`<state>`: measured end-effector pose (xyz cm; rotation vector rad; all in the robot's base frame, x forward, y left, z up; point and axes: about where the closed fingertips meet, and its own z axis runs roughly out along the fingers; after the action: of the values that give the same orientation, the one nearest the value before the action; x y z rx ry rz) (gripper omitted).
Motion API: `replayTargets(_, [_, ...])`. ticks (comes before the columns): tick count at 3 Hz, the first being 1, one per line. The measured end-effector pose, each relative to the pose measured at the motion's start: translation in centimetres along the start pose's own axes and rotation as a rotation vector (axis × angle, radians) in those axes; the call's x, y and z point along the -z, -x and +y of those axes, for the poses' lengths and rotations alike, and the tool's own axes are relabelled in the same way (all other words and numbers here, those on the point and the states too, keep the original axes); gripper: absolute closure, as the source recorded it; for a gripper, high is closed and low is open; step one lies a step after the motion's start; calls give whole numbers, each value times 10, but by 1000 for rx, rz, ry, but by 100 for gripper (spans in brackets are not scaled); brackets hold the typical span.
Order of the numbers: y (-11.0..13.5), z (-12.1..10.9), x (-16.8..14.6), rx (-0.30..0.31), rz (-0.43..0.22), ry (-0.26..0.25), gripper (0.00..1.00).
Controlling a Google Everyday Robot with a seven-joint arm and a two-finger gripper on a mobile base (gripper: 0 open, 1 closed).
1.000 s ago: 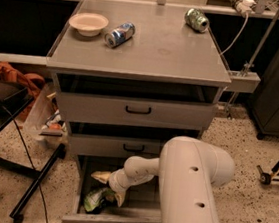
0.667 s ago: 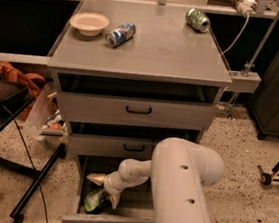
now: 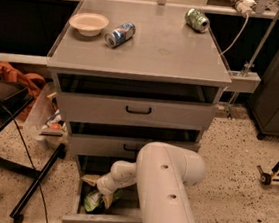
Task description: Pick green rice chip bag from bottom drawer and place on counter
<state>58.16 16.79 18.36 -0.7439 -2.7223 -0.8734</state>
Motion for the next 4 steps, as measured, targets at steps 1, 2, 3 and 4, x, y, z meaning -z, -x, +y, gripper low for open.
replayTargets(1, [15,1,-9,-25,-35,-9,0])
replayTargets(2, [29,-12,-13,-77,-83,-28,0])
replayTargets(3, [34,-27,-15,-126,-125,-63,0])
replayTargets(4, [38,-40,-14,-157,-161,-94,19])
